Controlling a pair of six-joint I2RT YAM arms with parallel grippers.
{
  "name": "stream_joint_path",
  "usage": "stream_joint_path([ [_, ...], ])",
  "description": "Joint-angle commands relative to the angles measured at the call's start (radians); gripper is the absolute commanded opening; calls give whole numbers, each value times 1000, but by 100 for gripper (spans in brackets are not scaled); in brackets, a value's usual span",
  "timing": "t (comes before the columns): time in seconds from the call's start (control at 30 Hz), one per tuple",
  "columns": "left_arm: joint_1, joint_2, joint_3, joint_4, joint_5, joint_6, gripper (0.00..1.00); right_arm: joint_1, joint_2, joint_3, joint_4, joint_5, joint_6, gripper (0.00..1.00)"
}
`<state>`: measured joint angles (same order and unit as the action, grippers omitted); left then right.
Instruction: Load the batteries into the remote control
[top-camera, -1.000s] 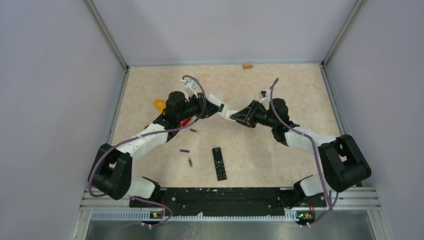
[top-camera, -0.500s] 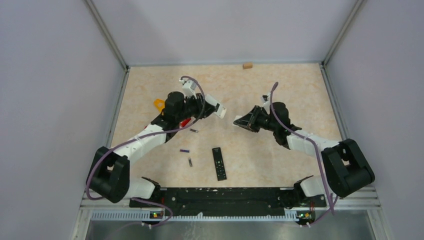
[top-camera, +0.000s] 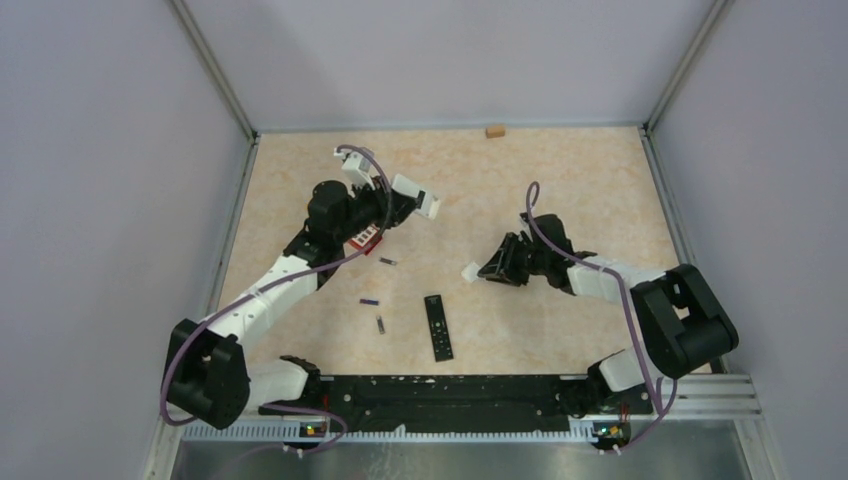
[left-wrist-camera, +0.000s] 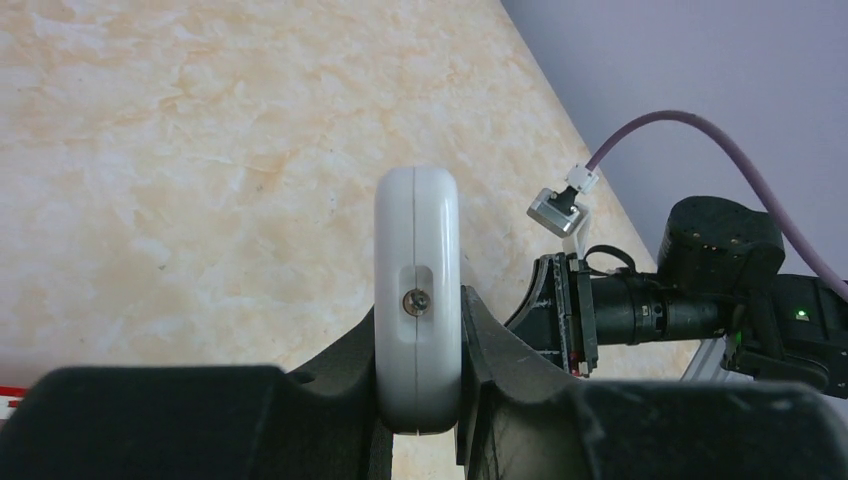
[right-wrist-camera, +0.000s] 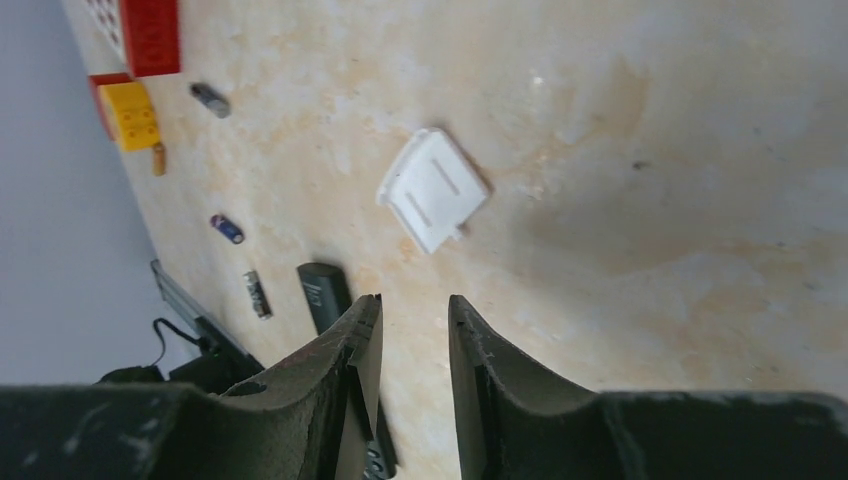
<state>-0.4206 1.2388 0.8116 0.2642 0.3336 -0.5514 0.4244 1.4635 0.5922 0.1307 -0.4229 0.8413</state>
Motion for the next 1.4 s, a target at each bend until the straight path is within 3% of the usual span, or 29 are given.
stream_joint_path([
  [0.0,20,-48,18,40,-7,-7,0,-5,-9,64,-170,114,-73,32],
  [0.2,39,-86,15,32,-27,0,0,13,-71,94,-131,59,-125,40],
  [0.3,53,-123,15,1,-98,3,0,108,-57,172,-112,45,-191,43],
  [0.67,65,-331,47,-246,-802,14,0,554,254,525,-86,329,-551,44],
  [0.8,65,-391,56,-301,-947,30,0,642,365,639,-124,430,-666,45],
  [1.13,67,-475,55,-318,-1033,53,0,719,500,788,-232,466,-801,48],
  [1.37,68,-485,43,-306,-1062,52,0,799,538,821,-317,600,-640,48],
])
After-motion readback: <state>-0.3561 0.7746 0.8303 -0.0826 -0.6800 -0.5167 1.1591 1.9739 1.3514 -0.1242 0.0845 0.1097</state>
